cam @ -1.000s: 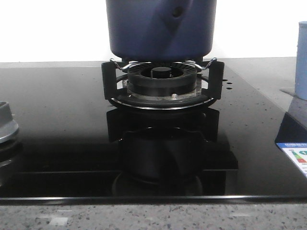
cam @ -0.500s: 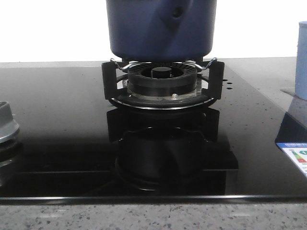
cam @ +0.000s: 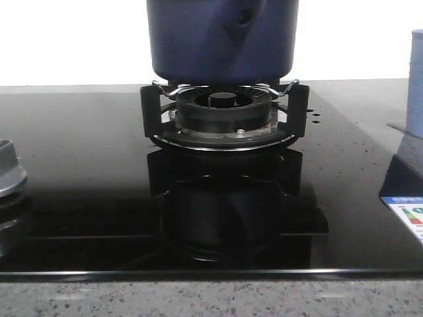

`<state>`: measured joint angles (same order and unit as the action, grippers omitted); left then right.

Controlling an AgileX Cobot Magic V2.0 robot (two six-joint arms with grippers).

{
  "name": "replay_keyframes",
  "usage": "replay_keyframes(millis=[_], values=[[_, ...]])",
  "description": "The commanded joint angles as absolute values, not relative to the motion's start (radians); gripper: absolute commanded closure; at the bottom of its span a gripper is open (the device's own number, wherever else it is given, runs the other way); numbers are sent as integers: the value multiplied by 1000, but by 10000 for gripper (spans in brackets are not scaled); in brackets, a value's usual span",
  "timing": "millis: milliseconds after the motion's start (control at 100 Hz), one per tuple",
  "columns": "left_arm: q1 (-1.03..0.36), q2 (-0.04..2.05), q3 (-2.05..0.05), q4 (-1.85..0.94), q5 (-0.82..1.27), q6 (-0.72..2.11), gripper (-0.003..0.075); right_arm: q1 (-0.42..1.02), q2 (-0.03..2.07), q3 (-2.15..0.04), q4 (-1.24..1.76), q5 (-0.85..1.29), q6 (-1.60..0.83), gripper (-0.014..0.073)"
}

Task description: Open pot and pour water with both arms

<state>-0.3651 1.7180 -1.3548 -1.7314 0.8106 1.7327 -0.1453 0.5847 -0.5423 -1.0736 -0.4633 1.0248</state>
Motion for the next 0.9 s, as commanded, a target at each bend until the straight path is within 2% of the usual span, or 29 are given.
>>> replay_keyframes(millis=[0, 80, 130, 370, 530, 680, 890], values=[[-360, 1644, -1392, -1814, 850, 1721, 134, -145, 583, -570, -1056, -485, 1025, 657], [-344, 1597, -1392, -1807, 850, 1676, 147, -145, 583, -570, -1056, -485, 1025, 657], [-320, 1559, -1392, -1782, 845, 1635, 188, -145, 583, -570, -1057, -484, 1025, 657], [-162, 1321, -1365, -1561, 833, 1462, 552, -119, 583, -570, -1107, -439, 1037, 657], [-57, 1109, -1235, -1539, 780, 1425, 741, -59, 583, -568, -1263, -372, 1111, 657], [-38, 889, -1024, -1464, 688, 1390, 741, 2, 583, -547, -1455, -413, 1260, 657], [-38, 603, -694, -1471, 566, 1378, 740, 51, 523, -491, -1498, -484, 1267, 657]])
